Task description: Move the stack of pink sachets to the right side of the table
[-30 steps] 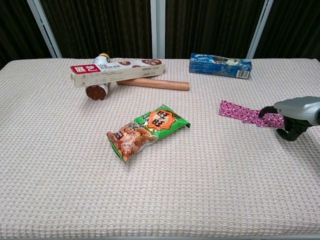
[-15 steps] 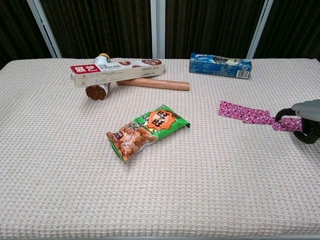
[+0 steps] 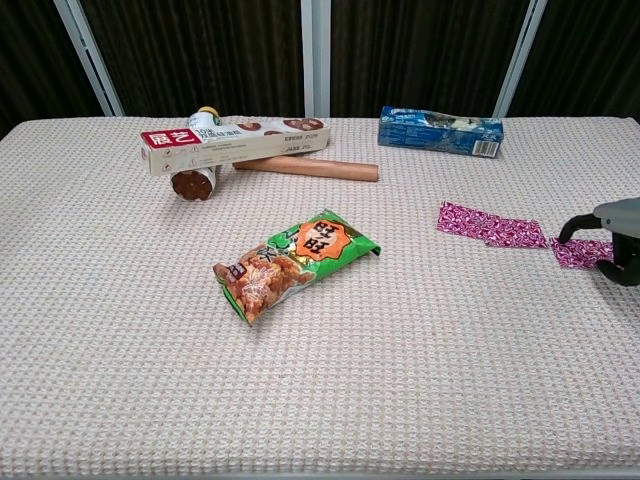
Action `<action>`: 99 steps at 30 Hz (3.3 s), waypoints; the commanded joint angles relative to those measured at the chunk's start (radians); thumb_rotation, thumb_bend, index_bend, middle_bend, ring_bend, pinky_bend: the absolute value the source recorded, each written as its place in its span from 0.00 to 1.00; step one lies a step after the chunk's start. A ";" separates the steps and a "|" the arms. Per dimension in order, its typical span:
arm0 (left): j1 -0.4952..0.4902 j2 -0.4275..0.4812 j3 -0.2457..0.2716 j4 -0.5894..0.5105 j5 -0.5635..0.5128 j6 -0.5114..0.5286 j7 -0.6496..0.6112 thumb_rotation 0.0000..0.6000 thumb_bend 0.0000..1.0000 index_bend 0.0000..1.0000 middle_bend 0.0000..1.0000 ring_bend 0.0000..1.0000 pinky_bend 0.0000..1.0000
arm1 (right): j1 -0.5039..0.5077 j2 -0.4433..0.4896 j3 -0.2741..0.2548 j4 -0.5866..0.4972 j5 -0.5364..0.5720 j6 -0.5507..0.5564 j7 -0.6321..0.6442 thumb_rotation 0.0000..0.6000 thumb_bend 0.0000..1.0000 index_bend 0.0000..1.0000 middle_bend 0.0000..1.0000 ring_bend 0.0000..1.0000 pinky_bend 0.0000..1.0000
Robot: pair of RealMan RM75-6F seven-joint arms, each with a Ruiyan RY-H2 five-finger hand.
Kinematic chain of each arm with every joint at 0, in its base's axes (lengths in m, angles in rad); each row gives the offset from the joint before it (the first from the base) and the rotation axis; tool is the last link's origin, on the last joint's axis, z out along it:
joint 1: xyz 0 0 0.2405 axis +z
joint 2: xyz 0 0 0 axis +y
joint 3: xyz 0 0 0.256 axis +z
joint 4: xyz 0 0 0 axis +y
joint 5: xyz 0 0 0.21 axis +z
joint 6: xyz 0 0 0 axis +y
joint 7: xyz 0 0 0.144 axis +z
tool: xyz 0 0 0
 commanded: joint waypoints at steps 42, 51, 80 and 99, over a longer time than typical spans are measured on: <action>-0.007 -0.008 -0.010 0.047 -0.035 -0.030 -0.063 1.00 0.00 0.31 0.29 0.23 0.34 | 0.077 -0.095 -0.007 0.021 0.082 -0.024 -0.081 0.94 0.53 0.19 1.00 1.00 1.00; -0.002 -0.002 -0.005 0.039 -0.022 -0.016 -0.073 1.00 0.00 0.31 0.29 0.23 0.34 | 0.055 -0.076 -0.022 -0.052 0.079 0.033 -0.095 0.95 0.52 0.19 1.00 1.00 1.00; 0.008 0.008 -0.003 0.054 -0.017 0.002 -0.129 1.00 0.00 0.31 0.29 0.23 0.34 | 0.012 -0.147 0.139 -0.117 -0.021 0.424 -0.132 0.60 0.02 0.37 1.00 1.00 1.00; 0.007 0.011 -0.013 0.143 -0.044 -0.014 -0.248 1.00 0.00 0.31 0.29 0.23 0.34 | 0.138 -0.531 0.338 0.366 0.161 0.406 -0.443 0.49 0.00 0.49 1.00 1.00 1.00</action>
